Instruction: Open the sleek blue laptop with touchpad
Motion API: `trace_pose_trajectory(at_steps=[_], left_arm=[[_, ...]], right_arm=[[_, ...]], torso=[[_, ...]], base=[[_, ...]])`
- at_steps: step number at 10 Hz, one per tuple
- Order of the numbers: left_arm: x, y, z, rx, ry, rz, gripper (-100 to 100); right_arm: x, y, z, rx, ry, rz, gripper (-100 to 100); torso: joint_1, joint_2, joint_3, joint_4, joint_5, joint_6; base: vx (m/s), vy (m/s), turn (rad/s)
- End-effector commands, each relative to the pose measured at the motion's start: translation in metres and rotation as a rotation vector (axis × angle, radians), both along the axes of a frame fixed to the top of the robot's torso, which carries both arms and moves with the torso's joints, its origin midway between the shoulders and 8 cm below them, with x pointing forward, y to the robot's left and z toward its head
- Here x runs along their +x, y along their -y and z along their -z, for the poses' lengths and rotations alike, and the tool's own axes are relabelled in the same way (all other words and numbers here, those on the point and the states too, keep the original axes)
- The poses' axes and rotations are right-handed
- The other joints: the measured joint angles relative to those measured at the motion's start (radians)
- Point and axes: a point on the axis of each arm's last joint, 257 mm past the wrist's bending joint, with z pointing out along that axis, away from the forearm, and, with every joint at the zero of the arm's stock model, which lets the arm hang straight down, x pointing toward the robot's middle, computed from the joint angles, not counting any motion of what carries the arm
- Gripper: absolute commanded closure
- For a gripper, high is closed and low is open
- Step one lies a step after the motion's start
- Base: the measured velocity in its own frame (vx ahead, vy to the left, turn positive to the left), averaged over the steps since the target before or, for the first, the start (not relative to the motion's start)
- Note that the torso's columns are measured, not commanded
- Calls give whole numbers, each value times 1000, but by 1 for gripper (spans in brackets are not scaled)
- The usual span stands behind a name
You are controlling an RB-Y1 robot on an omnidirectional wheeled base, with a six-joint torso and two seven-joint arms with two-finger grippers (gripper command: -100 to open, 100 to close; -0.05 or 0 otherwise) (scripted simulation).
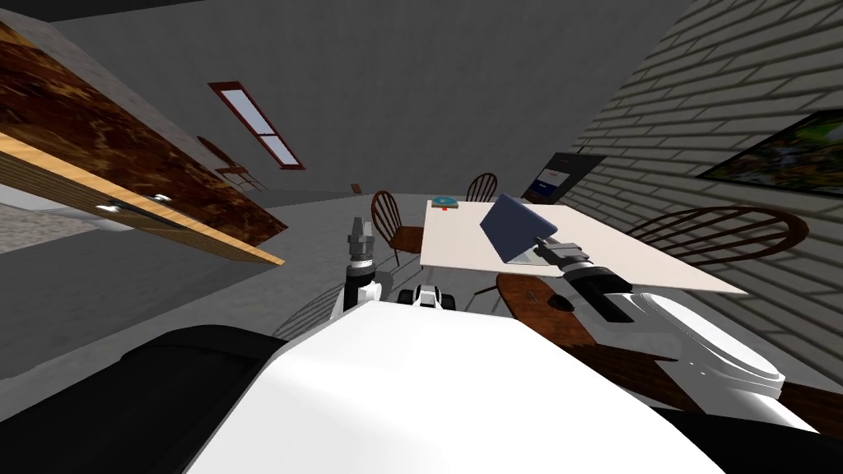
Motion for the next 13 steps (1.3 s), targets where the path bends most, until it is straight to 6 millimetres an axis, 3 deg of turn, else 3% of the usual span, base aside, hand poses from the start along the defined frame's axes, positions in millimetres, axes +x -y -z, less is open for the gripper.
trace_pose_trajectory(at_steps=[1, 8, 9, 13], left_arm=[[0, 0, 0, 0, 0, 0, 0], [0, 0, 0, 0, 0, 0, 0], [0, 0, 0, 0, 0, 0, 0], [0, 0, 0, 0, 0, 0, 0]], right_arm=[[1, 2, 1, 39, -2, 3, 100], [2, 15, 52, 459, -11, 70, 100], [9, 13, 36, 421, 10, 53, 100], [9, 12, 80, 640, 13, 91, 100]], torso=[[0, -1, -1, 0, 0, -1], [-4, -3, -1, -5, -6, 0], [-3, -3, -1, -6, -6, 0], [4, -2, 0, -4, -3, -5]], base=[[-7, -31, 10], [-42, -126, 81], [-19, -53, 20], [-42, -117, 62]])
